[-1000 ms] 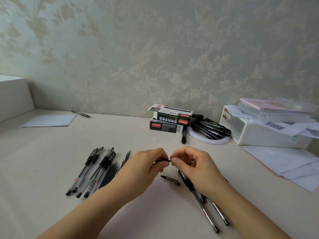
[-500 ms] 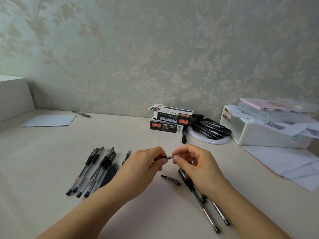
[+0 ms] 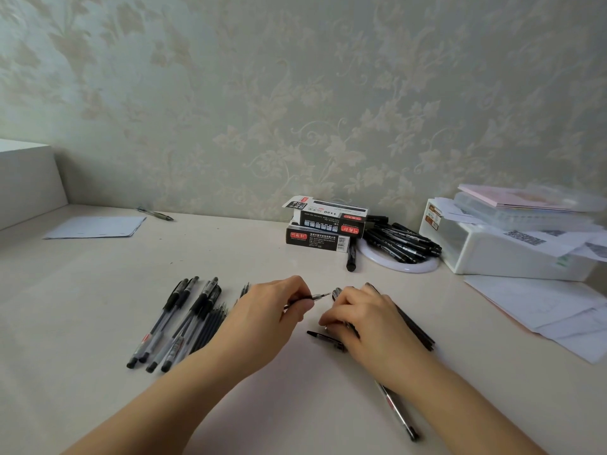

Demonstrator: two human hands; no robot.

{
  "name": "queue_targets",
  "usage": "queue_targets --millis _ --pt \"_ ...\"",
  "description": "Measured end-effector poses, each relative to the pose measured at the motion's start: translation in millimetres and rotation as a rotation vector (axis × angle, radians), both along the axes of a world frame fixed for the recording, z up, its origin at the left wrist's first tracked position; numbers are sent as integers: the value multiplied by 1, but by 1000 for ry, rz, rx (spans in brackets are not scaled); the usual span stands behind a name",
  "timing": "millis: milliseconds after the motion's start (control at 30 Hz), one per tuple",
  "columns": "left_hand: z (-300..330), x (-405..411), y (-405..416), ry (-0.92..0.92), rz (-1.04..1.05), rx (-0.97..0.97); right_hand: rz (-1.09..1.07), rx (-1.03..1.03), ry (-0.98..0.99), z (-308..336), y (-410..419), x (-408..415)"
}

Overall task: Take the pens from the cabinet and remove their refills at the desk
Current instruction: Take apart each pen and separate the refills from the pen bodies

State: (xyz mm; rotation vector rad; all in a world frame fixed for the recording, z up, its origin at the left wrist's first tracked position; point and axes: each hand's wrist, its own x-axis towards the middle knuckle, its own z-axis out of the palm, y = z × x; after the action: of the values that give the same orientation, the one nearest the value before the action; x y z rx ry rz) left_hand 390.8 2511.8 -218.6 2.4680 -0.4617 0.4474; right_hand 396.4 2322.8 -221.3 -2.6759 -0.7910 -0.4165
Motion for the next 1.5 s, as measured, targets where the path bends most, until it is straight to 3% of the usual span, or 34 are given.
queue_targets --millis 200,300,400,533,633,800,900,1033,1133,1300,1500 --pt "1 -1 -1 -19 -8 -24 -27 125 -12 0 0 0" --pt "5 -4 -3 -86 -18 -101 -59 441 55 4 2 -2" --pt "9 -8 -7 -122 -77 -107 -73 761 275 9 5 -5" --pt "9 -10 -7 -124 -110 -95 -62 930 432 10 5 -5" --pt "9 -8 -4 -105 -77 -85 -166 1070 450 13 1 0" --pt "6 -5 -3 -82 -38 -51 -297 1470 360 21 -17 12" --pt "4 -4 -3 -73 -24 -58 -386 1278 205 20 -32 18" --pt "3 -4 -2 -69 -12 -49 -451 660 16 14 -44 19" --pt "3 -4 -2 -67 3 -45 -525 346 -44 10 -48 16" --pt "3 -2 2 -58 90 -72 -600 171 -15 10 -49 13" --pt "14 5 27 -109 433 -37 -617 117 13 10 -49 12"
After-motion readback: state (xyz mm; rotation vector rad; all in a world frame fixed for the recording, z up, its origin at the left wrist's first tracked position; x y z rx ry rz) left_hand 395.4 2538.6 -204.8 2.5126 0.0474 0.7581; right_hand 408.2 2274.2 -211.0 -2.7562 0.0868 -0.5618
